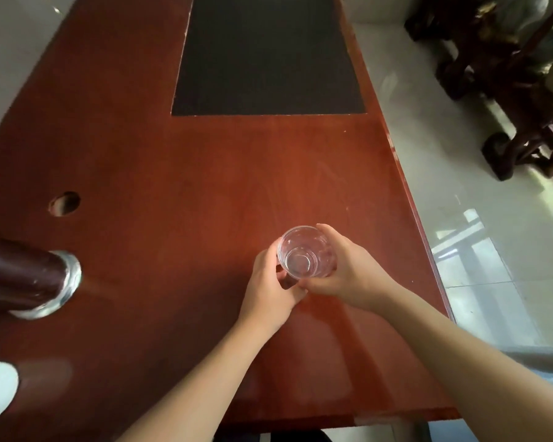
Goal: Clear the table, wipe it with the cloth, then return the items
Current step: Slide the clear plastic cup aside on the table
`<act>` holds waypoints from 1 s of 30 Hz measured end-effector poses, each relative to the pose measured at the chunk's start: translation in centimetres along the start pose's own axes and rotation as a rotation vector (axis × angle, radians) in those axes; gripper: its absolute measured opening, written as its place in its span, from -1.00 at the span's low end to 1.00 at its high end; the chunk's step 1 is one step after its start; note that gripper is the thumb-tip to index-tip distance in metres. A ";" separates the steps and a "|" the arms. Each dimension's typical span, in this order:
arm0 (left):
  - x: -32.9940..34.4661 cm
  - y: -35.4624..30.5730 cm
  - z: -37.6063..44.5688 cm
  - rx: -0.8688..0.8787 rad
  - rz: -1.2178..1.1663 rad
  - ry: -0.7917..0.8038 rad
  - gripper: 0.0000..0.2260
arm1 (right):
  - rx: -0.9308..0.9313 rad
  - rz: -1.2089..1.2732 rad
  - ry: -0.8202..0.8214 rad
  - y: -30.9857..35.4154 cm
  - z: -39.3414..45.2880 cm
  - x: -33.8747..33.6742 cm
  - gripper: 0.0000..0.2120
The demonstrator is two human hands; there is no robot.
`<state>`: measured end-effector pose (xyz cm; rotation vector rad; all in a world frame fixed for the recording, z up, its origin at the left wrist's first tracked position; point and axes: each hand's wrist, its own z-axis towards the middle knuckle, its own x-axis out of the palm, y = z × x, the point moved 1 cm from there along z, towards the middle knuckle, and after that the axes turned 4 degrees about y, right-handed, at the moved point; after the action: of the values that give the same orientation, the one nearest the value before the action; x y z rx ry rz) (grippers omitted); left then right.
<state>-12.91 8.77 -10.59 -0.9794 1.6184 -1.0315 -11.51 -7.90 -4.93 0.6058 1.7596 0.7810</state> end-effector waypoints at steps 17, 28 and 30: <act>-14.8 4.1 -7.5 -0.166 0.903 -0.301 -0.36 | -0.196 -0.093 0.211 13.8 17.3 11.2 -0.29; -14.6 8.0 -9.9 -0.352 0.953 -0.238 -0.40 | -0.261 -0.086 0.283 22.3 26.0 19.3 -0.26; -14.5 8.2 -9.7 -0.358 0.946 -0.254 -0.41 | -0.259 -0.086 0.287 23.4 27.2 20.6 -0.31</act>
<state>-20.01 26.65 -12.20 -0.4155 1.7729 0.0236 8.79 28.16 -6.02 0.2516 1.8873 1.0553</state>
